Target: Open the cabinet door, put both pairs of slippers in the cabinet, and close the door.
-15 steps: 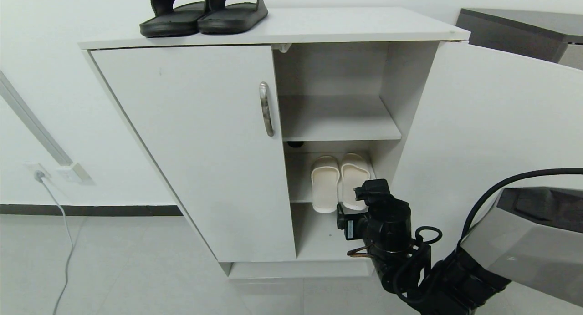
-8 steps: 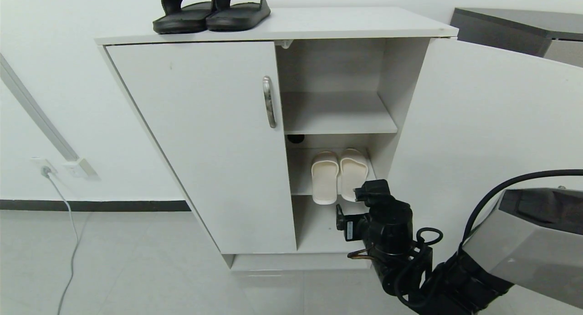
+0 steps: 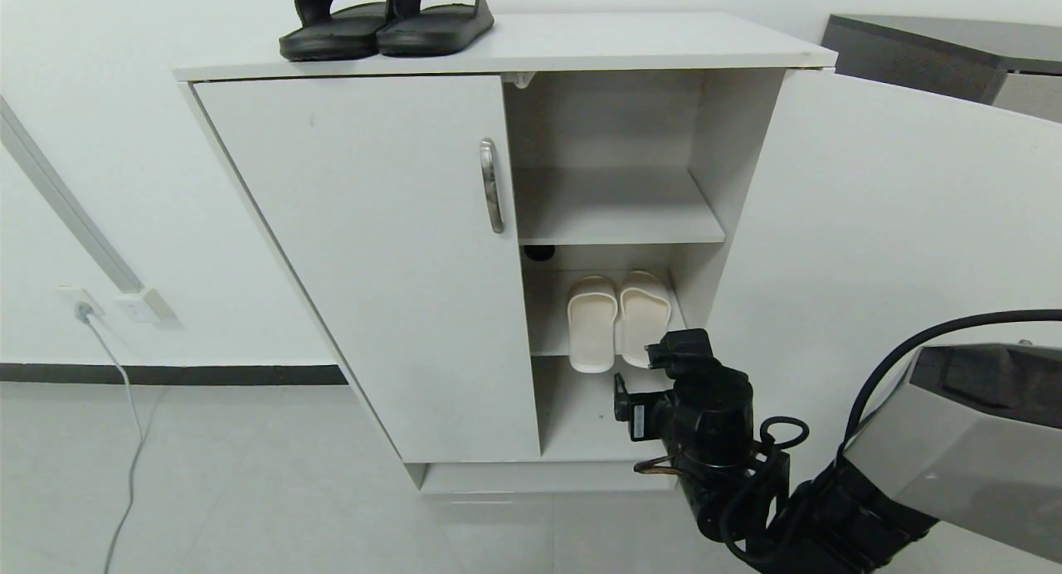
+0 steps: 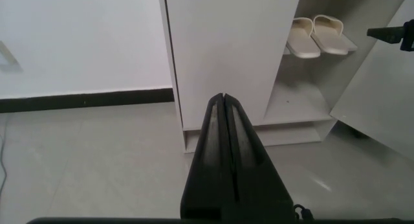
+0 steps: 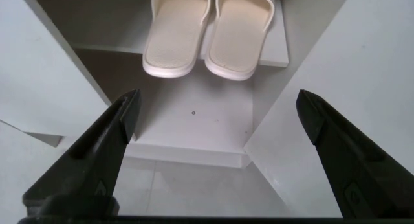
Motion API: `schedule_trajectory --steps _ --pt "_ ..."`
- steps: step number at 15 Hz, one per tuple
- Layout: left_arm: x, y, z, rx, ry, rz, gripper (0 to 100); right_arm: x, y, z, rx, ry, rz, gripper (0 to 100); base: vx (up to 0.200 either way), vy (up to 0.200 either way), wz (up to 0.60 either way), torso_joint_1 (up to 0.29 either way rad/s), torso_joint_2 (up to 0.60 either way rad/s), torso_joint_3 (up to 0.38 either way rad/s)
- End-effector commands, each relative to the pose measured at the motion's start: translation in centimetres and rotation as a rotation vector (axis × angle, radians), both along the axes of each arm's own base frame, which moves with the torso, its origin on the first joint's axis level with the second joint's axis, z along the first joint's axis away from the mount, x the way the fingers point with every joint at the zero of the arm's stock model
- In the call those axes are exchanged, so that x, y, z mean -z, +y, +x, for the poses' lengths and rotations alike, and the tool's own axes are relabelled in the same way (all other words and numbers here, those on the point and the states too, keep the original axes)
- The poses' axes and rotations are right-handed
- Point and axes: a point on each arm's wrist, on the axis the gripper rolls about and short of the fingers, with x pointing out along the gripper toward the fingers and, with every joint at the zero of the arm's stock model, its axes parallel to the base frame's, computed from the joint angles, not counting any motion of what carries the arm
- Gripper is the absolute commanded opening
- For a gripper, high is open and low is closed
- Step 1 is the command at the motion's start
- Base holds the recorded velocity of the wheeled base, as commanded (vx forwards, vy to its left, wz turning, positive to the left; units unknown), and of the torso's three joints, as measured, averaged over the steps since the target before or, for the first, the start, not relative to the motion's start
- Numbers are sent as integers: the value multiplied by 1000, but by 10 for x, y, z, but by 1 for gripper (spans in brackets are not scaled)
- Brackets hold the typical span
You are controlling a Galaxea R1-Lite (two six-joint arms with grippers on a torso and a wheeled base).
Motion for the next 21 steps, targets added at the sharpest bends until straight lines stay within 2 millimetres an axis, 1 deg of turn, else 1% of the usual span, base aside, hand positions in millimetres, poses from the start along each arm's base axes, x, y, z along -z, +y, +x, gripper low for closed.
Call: schedule_trajectory --steps 1,9,14,21 --pt "0 0 0 0 2 0 0 2 0 -2 -2 5 -5 100 0 0 0 0 0 0" --pt "0 0 0 2 1 1 0 3 0 -2 -4 8 -9 100 0 0 0 4 2 169" --pt "0 0 0 0 1 0 0 9 1 -1 -2 15 -17 100 0 0 0 0 0 11" --pt "0 0 0 2 1 0 0 9 1 -1 -2 10 -11 100 0 0 0 0 0 0"
